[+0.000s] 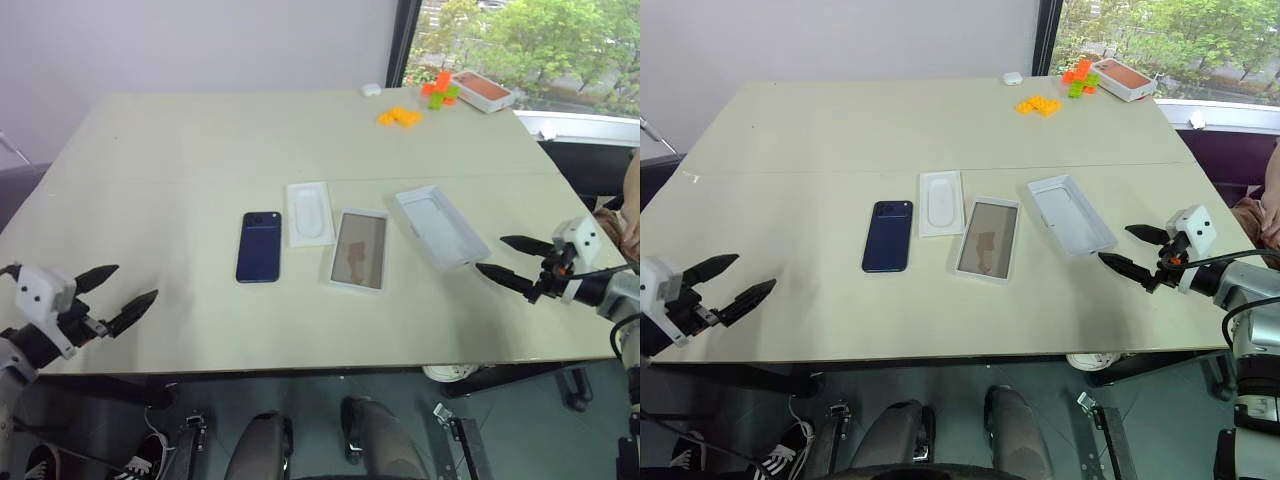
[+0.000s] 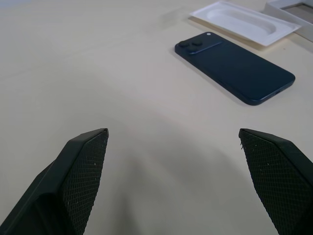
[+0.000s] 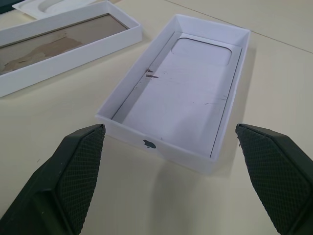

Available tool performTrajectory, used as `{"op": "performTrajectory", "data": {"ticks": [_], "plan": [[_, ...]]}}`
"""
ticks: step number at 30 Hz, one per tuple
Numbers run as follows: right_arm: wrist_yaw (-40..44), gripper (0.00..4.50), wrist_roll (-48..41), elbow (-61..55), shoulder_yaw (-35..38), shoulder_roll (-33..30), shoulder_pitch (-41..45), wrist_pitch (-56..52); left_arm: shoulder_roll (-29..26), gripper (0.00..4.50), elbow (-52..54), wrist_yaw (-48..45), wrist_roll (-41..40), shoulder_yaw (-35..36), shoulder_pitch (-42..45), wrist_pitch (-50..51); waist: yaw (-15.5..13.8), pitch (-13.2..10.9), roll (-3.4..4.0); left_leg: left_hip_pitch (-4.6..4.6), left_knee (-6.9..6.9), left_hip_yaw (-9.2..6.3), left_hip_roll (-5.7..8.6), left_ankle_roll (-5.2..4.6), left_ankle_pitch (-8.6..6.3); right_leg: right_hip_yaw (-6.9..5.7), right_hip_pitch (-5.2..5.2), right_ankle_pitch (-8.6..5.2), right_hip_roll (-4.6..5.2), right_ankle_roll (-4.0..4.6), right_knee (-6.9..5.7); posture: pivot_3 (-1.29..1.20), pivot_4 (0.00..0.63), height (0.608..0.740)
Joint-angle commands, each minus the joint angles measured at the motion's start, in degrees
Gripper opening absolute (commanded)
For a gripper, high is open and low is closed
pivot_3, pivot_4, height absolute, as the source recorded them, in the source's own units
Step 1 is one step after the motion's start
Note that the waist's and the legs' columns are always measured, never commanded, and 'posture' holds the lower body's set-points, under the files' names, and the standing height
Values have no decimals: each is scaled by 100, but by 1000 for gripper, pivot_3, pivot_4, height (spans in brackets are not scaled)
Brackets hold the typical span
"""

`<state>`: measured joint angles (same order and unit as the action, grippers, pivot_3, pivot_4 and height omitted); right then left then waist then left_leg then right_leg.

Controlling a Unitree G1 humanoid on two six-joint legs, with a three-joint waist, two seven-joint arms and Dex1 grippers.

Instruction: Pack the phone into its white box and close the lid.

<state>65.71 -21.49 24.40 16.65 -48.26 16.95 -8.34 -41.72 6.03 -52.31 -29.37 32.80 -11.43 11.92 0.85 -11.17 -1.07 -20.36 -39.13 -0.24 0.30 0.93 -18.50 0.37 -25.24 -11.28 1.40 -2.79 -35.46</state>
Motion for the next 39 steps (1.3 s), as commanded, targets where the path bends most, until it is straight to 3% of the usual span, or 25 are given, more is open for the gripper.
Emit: {"op": "performTrajectory", "data": {"ticks": [1,25,32,39], "plan": [[4,4472,-37,-87,49,-39,100,65,-64,4500,27,2,-73,206,58,-137,1,0,0,0,0,0,0,0,0,0,0,0,0,0,0,0,150,740],[72,4472,86,296,-111,-10,395,245,-61,4500,37,236,-29,113,317,-48,5,0,0,1,0,2,0,0,0,2,0,7,0,-3,0,0,150,740],[95,4472,143,483,-259,9,785,313,51,4500,293,627,-256,-13,557,521,3,0,0,0,-1,2,0,0,0,3,0,13,0,-9,-2,0,150,740],[-175,4472,182,-360,-744,334,1539,-210,169,4500,419,1421,-905,-415,1626,2075,14,0,0,3,-6,1,0,1,0,4,-1,25,-2,1,-13,0,150,740]]}}
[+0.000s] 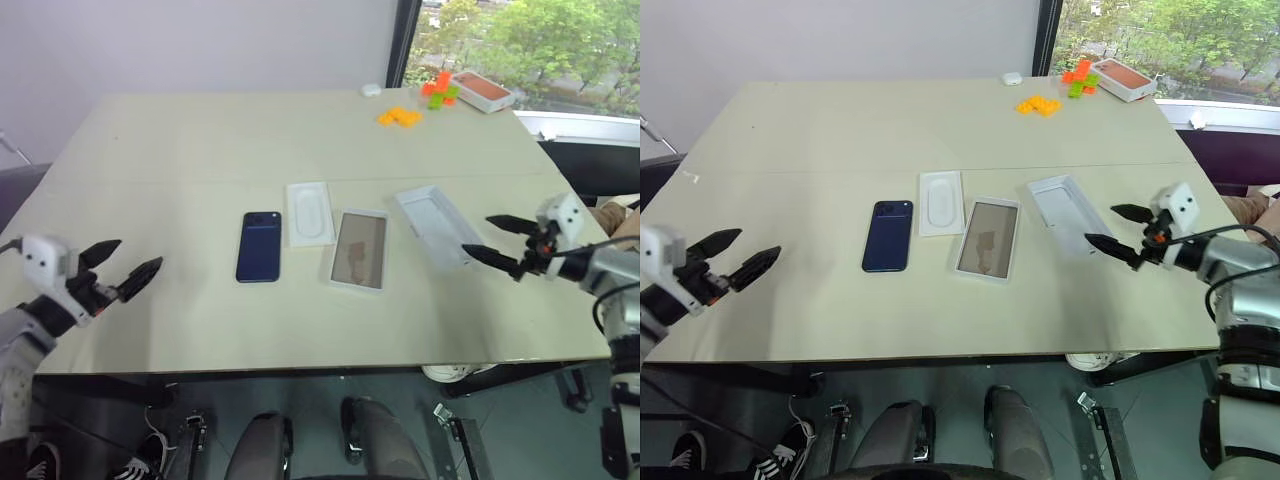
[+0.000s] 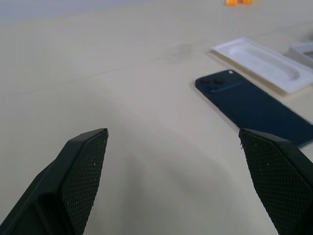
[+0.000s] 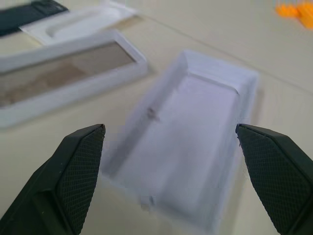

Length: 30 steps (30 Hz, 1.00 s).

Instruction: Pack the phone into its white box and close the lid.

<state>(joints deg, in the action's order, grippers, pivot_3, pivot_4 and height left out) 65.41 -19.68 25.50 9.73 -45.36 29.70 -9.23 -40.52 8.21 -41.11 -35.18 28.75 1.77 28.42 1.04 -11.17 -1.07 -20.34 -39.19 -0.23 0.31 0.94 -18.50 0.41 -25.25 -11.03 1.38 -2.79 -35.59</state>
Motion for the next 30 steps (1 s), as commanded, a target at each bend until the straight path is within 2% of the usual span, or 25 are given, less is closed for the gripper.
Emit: {"op": "performTrajectory", "data": {"ticks": [1,5,16,21,25,30], "plan": [[-195,4472,36,-578,-110,85,311,-110,88,4500,199,378,-388,-30,416,545,-6,0,0,0,0,-2,0,0,0,0,0,1,0,-1,-2,0,150,740],[-521,4472,187,-885,-346,349,603,-193,271,4500,215,673,-586,-256,882,1036,-18,0,-1,-8,3,-4,0,0,0,-1,-11,0,2,-3,-5,0,150,740],[-603,4472,319,-936,-520,500,679,-139,325,4500,371,809,-492,-457,1024,1065,-29,0,-1,-10,4,-5,5,0,-1,-2,-9,1,8,0,3,0,150,740],[-414,4472,337,-967,-682,661,709,64,856,4500,275,1440,-1090,-807,2007,2107,-52,1,-3,-10,-3,-10,5,0,0,-4,-5,2,6,-1,-2,0,150,740],[-277,4472,386,-973,-847,726,722,187,1313,4500,-223,1981,-579,-1421,2766,2241,-40,1,-4,-9,-4,-8,12,0,0,-2,-2,2,11,-3,-2,0,150,740],[-320,4472,383,-897,-882,829,795,213,1968,4500,-1257,2389,-127,-1755,3555,2014,-28,1,-5,-8,1,-8,10,0,0,-1,-8,3,7,-3,-3,0,150,740]]}}
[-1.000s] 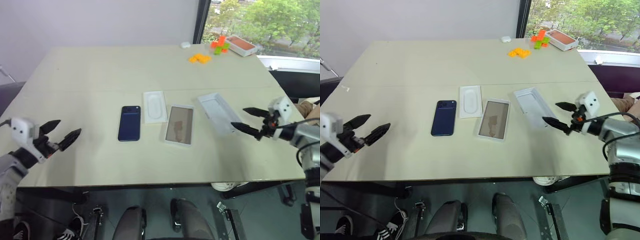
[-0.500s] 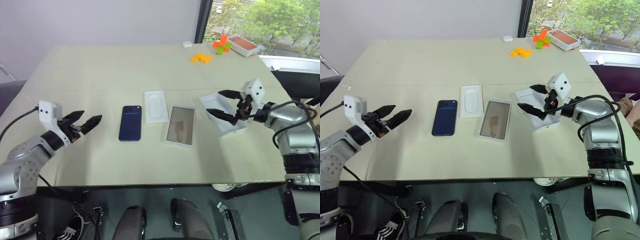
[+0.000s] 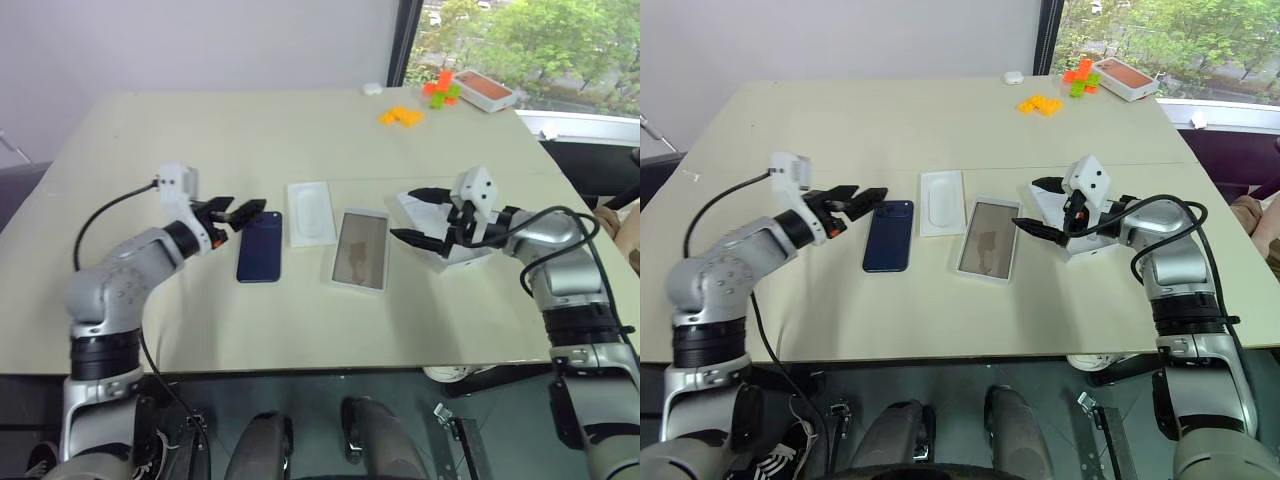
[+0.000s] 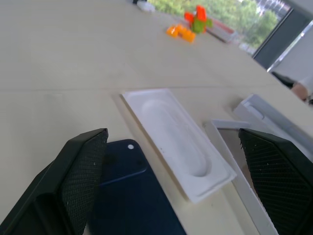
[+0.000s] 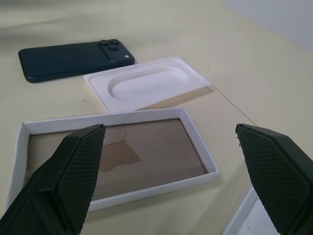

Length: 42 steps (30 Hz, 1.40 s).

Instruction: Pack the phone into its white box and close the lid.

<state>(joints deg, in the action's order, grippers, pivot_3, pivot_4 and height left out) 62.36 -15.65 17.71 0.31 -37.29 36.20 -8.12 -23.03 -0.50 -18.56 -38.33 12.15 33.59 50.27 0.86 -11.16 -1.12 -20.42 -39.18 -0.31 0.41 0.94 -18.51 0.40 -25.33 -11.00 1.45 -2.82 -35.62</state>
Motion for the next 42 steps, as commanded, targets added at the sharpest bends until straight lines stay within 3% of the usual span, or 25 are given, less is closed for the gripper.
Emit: {"op": "performTrajectory", "data": {"ticks": [1,4,14,21,41,42], "plan": [[-14,4472,-6,-124,58,23,126,122,392,4500,-555,152,169,-98,532,-156,-17,0,0,0,0,-1,0,0,0,-1,-1,0,0,0,-5,0,150,740],[-46,4472,-1,-202,81,31,73,125,789,4500,-1051,289,63,38,875,76,-22,0,0,-1,0,-2,1,1,0,-2,-2,0,1,0,-9,0,150,740],[-100,4472,6,-228,105,31,-22,157,1231,4500,-1820,524,86,247,1212,380,-16,0,0,2,-1,-2,3,3,1,0,-7,0,1,0,-25,0,150,740],[-105,4472,20,-225,93,44,-12,170,1379,4500,-2248,824,-39,586,1536,1104,-10,-1,-1,1,-4,-1,9,4,3,1,-6,-1,4,-2,-26,0,150,740],[-167,4472,62,-189,113,14,-39,221,1549,4500,-3388,1421,250,849,2328,1442,-4,-1,-2,4,-1,-4,12,14,8,0,-7,-1,6,-3,-31,0,150,740],[-168,4500,60,-192,115,14,-41,218,1560,3999,-3384,1429,243,872,2330,1448,-4,-1,-2,4,-1,-4,12,15,8,0,-7,-1,6,-3,-31,0,150,740]]}}
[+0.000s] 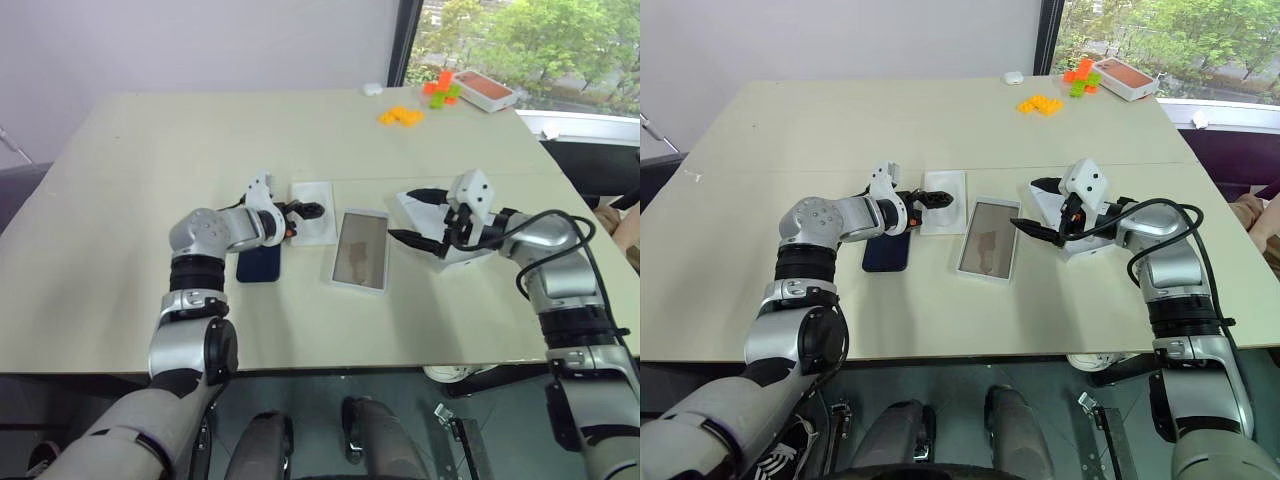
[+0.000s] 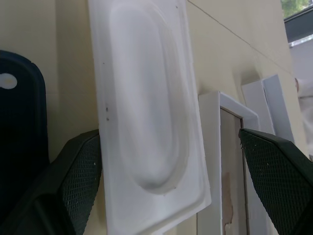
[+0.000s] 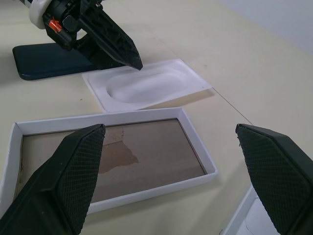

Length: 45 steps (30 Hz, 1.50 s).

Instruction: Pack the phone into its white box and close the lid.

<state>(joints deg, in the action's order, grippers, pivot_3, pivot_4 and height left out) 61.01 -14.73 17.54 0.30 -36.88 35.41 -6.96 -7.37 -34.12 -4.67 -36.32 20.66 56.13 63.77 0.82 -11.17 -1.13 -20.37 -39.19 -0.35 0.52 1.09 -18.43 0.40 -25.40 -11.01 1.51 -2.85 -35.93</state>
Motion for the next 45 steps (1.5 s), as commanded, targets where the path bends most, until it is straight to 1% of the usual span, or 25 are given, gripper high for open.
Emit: {"op": "performTrajectory", "data": {"ticks": [1,2,5,7,8,9,15,17,19,21,24,25,27,30,32,37,39,40,43,45], "plan": [[-36,4500,-33,-182,118,-27,30,100,8,3718,6,49,54,20,67,94,-1,0,0,0,0,0,0,0,0,0,0,0,0,0,0,0,150,740],[-40,4500,-33,-185,117,-25,27,99,21,3300,22,62,68,30,62,95,-3,0,0,0,0,-1,0,1,0,0,0,0,-1,0,0,0,150,740],[-45,4500,-24,-188,102,-17,27,98,48,1845,53,87,98,72,57,102,-4,0,0,-2,0,-2,0,1,1,-1,-1,0,-1,0,0,0,150,740],[-48,4500,-24,-185,100,-19,29,100,33,782,45,129,90,134,61,91,-1,0,-1,-2,0,-1,0,2,1,0,-1,0,1,0,1,0,150,740],[-49,4500,-24,-182,100,-20,30,102,26,335,44,138,86,149,62,90,0,0,-1,-2,0,-1,0,2,1,0,-1,0,1,0,1,0,150,740],[-48,4500,-26,-186,103,-24,26,101,29,116,58,165,60,192,53,109,0,0,-1,-2,0,-1,0,2,1,0,-1,0,1,0,1,0,150,740],[-54,4500,-29,-211,116,-43,-3,94,-12,116,201,231,-102,534,-80,206,3,0,-1,-1,0,-1,0,4,2,0,-1,0,0,0,0,0,150,740],[-53,4500,-27,-216,126,-61,-24,96,-6,116,338,341,-266,817,-160,374,12,0,-1,-1,1,-1,0,4,2,0,-1,0,0,0,0,0,150,740],[-37,4500,-36,-214,145,-92,-50,96,4,116,641,358,-399,914,-238,571,7,0,-1,-1,1,-2,-2,4,1,0,-2,0,1,-1,0,0,150,740],[47,4500,-82,-211,180,-168,-90,58,36,116,1027,362,-590,960,-298,981,0,-1,-2,-3,1,-3,-2,4,2,-1,-3,0,1,-1,0,0,150,740],[354,4500,-300,-211,291,-365,-148,-201,24,116,1821,182,-737,648,-446,1505,-15,-2,-2,-5,1,-3,1,6,2,-1,-3,0,4,-1,0,0,150,740],[536,4500,-442,-238,335,-467,-179,-390,50,116,2065,119,-820,568,-471,1681,-22,-2,-2,-5,1,-4,4,6,2,0,-3,1,5,-2,0,0,150,740],[776,4500,-479,-207,351,-679,-253,-418,156,116,2487,49,-955,444,-492,1910,-26,-2,-2,-6,1,-7,9,7,3,-1,-1,3,5,-5,1,0,150,740],[801,4500,-447,-66,381,-790,-240,-365,439,116,2720,125,-1082,535,-476,2255,-11,-2,-3,-5,1,-6,13,6,2,1,3,2,7,-8,4,0,150,740],[781,4500,-400,70,424,-807,-181,-302,671,116,2883,127,-1099,407,-534,2504,9,-3,-5,-2,0,-3,13,6,2,3,4,1,5,-9,5,0,150,740],[754,4500,-324,136,418,-811,-163,-195,992,116,2872,232,-712,6,-680,2592,28,-3,-5,4,1,-2,7,16,8,12,4,-1,-8,-11,-1,0,150,740],[738,4500,-327,115,418,-812,-184,-202,1044,116,2880,254,-536,-210,-724,2387,27,-3,-5,4,1,-3,7,22,12,13,3,-1,-13,-11,-2,0,150,740],[728,4500,-328,100,416,-810,-193,-207,1096,116,2859,272,-497,-195,-721,2352,25,-3,-5,5,1,-3,7,25,13,13,3,-1,-17,-11,-5,0,150,740],[674,4500,-354,-55,414,-783,-261,-276,1112,116,2935,309,-162,-569,-817,1979,23,-3,-5,5,0,-2,8,28,16,16,3,-1,-17,-11,-5,0,150,740],[641,4500,-352,-84,409,-768,-272,-288,1219,116,2863,514,88,-566,-842,1613,13,-3,-5,5,0,-1,8,28,16,18,3,-1,-16,-11,-5,0,150,740]]}}
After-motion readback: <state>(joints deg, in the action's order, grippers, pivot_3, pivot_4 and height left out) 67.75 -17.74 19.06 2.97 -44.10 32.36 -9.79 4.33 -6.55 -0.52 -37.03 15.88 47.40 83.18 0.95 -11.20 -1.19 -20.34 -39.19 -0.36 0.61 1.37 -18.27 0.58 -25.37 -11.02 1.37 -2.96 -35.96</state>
